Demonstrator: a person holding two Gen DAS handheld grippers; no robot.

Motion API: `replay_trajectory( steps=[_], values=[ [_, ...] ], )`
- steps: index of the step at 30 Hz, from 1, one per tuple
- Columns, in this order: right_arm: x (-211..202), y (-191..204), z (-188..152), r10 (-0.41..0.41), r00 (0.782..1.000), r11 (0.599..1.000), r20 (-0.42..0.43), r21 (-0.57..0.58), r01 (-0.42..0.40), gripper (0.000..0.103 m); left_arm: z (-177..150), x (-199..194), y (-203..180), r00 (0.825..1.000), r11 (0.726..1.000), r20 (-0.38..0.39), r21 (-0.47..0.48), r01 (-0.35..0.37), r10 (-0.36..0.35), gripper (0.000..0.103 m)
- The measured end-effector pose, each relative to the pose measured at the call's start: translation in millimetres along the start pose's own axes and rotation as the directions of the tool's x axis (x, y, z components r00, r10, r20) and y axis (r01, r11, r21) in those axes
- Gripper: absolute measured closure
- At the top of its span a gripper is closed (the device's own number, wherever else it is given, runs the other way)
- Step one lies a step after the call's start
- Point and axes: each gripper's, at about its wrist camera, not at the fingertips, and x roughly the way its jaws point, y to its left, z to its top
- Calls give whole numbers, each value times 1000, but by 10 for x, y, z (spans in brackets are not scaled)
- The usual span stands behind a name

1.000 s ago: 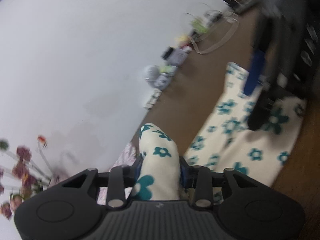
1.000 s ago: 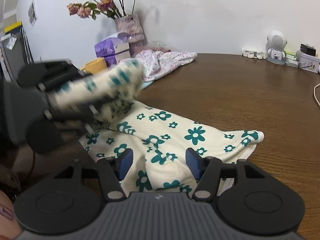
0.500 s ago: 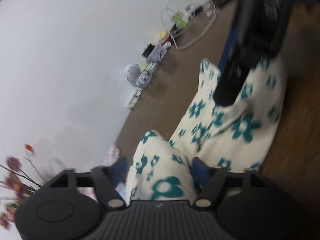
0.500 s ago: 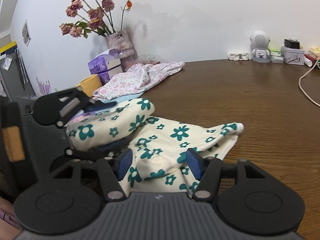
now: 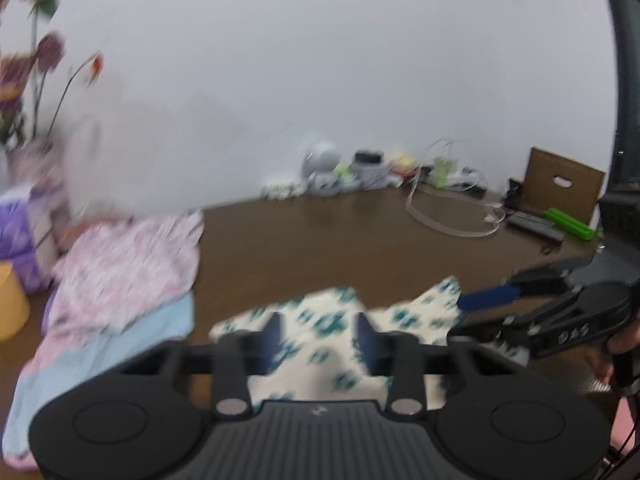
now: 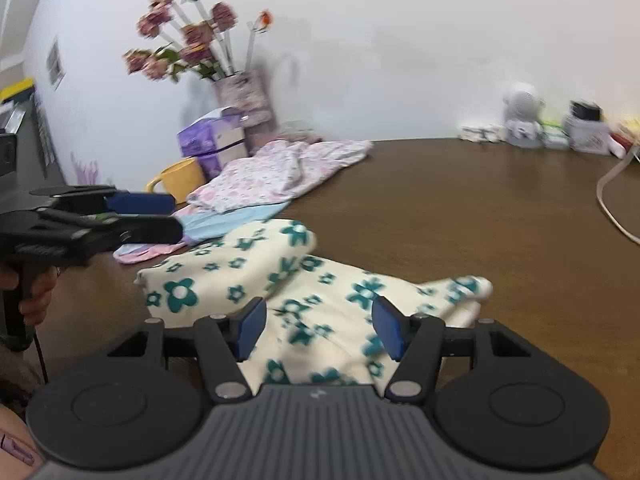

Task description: Fold clothes

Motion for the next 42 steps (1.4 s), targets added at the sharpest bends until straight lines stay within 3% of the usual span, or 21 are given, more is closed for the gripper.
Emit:
replay_trajectory(
  steps=[7,11,13,15,16,20,25,26,28,30,33,37,42],
  values=[
    [360,419,352,50,998,975,-33,-217,-56,54,-275,364,75,994,998,-99,-49,31,-35,75],
    [520,573,451,30,997,955,-67,-293,-49,56,-433,388,108,995,998,-89,-61,28,-34,75],
    [550,553,438,30,996,962,-88,-268,-53,56,-439,332,183,996,994,-75,-99,49,-57,74],
    [558,469,406,40,993,975,-111,-211,-63,56,-443,276,260,995,988,-61,-138,71,-80,66],
    [558,412,387,46,991,982,-122,-175,-67,55,-436,222,311,996,985,-46,-157,72,-80,59],
    [606,182,302,113,981,993,-155,-18,-117,53,-421,29,502,999,976,-15,-213,36,-40,48],
    [827,13,310,189,964,976,-189,140,-165,40,-542,81,786,995,937,-74,-349,31,-61,46],
    [883,-29,314,209,958,968,-197,178,-175,41,-579,109,836,993,924,-85,-381,42,-80,47],
    [954,-62,343,229,954,958,-191,218,-186,60,-627,131,880,990,911,-91,-409,61,-107,48],
    [935,-36,427,228,958,960,-171,202,-193,71,-656,137,903,989,905,-93,-419,70,-119,48],
    [911,53,532,198,968,977,-154,117,-181,74,-673,158,913,987,903,-96,-423,77,-129,47],
    [988,123,549,139,974,990,-176,18,-138,74,-702,189,900,984,902,-107,-423,83,-141,46],
    [929,49,469,146,973,989,-180,55,-138,64,-725,208,922,981,890,-114,-447,91,-158,44]
  ],
)
